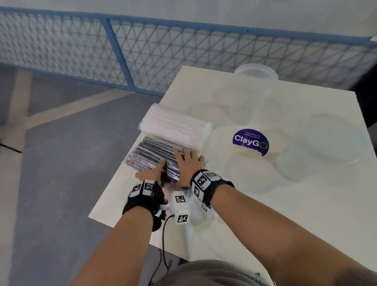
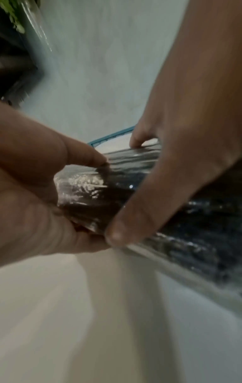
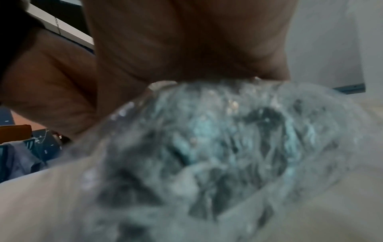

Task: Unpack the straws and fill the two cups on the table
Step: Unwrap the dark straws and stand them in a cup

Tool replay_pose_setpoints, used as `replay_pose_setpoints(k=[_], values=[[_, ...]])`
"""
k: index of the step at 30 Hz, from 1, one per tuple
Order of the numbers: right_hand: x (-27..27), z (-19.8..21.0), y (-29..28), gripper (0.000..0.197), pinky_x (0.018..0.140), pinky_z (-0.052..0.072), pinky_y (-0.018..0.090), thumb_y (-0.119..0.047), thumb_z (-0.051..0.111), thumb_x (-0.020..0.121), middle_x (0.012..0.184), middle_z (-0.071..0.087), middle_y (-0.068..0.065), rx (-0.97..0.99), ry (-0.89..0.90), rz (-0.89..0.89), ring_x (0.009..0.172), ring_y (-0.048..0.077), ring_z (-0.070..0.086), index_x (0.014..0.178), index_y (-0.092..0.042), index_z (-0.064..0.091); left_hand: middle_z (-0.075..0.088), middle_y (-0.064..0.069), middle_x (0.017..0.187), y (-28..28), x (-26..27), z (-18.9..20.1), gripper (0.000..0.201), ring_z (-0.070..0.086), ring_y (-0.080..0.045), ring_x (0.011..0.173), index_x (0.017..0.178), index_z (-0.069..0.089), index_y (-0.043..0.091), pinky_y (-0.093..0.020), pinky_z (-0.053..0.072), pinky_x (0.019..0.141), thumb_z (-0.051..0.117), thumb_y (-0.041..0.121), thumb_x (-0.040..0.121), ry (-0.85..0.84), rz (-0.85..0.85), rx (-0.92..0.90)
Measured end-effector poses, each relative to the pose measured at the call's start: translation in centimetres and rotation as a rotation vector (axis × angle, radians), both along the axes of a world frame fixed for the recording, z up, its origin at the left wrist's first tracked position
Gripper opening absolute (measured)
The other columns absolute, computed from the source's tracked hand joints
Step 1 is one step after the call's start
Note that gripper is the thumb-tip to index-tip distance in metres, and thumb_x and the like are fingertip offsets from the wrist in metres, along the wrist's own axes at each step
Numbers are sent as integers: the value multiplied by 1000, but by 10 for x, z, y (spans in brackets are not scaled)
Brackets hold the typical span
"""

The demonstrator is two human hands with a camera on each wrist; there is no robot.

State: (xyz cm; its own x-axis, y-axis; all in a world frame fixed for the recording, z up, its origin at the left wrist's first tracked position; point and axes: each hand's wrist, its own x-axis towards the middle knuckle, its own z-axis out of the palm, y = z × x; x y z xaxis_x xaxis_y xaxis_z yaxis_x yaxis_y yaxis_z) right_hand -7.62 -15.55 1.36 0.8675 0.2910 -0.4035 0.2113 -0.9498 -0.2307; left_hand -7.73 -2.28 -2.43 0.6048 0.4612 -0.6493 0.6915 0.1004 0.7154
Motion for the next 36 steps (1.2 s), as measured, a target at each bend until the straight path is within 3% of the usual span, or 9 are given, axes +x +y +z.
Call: replay_pose_setpoints(k=[6, 9, 16, 19, 23, 26, 28, 32, 36], values=[[-14, 8, -7, 118, 107, 27, 55, -55, 74, 62, 151, 15, 16, 110, 24, -39, 133, 40, 26, 145, -31, -7, 67, -18, 111, -8, -16, 9, 83, 66, -32, 97, 114, 58, -1, -46, 54, 89, 83, 50, 53, -108, 55, -124], [-30, 15, -18, 114, 106, 32, 51, -49, 73, 65, 148, 19, 15, 316, 39, -116, 130, 38, 31, 144, -36, -8, 69, -17, 102, -21, -25, 26, 49, 68, -29, 93, 96, 65, 6, -44, 53, 89, 85, 33, 60, -263, 65, -214], [-43, 40, -60, 102, 110, 34, 40, -34, 61, 77, 154, 12, 12, 811, 97, -249, 135, 31, 34, 144, -33, -15, 66, -3, 99, -69, -29, 79, 60, 67, -22, 91, 97, 47, 23, -42, 55, 84, 83, 37, 51, -596, -173, -116], [-49, 61, -79, 74, 114, 28, 32, -41, 41, 89, 155, 21, 0, 1084, 139, -336, 139, 14, 28, 148, -26, 0, 61, 12, 91, -89, -36, 91, 66, 63, -6, 81, 108, 38, 21, -31, 53, 78, 80, 34, 59, -682, -381, 73], [-60, 73, -93, 75, 98, 43, 24, -36, 67, 80, 130, 54, 1, 1153, -75, -528, 115, 11, 53, 139, -16, 26, 56, 8, 95, -127, -50, 90, 61, 62, 1, 78, 111, 24, 16, -22, 53, 68, 69, 22, 70, -873, -603, 153], [-66, 72, -112, 72, 87, 47, 17, -31, 80, 68, 113, 62, -7, 1123, -219, -712, 101, 5, 58, 129, -17, 44, 42, -2, 123, -146, -51, 83, 75, 56, -5, 109, 117, 20, 5, -24, 51, 86, 71, 24, 66, -946, -780, 107], [-71, 71, -129, 59, 92, 49, 26, -25, 79, 69, 109, 65, -6, 1116, -248, -768, 101, 7, 61, 122, -17, 54, 23, -2, 138, -151, -47, 82, 85, 46, -11, 124, 116, 19, 7, -23, 47, 97, 74, 35, 59, -917, -912, 82], [-84, 69, -157, 41, 93, 51, 37, -14, 74, 74, 102, 69, -1, 1162, -237, -822, 98, 14, 65, 113, -13, 62, 35, -1, 117, -151, -37, 93, 78, 48, 0, 107, 99, 18, 13, -12, 43, 89, 77, 42, 58, -867, -1176, 64], [-96, 68, -178, 38, 90, 52, 35, -14, 71, 71, 108, 69, 9, 1218, -173, -841, 98, 18, 66, 108, -9, 63, 52, 12, 99, -150, -15, 106, 80, 56, 5, 90, 116, 17, 15, -17, 47, 87, 80, 13, 68, -771, -1195, 53]])
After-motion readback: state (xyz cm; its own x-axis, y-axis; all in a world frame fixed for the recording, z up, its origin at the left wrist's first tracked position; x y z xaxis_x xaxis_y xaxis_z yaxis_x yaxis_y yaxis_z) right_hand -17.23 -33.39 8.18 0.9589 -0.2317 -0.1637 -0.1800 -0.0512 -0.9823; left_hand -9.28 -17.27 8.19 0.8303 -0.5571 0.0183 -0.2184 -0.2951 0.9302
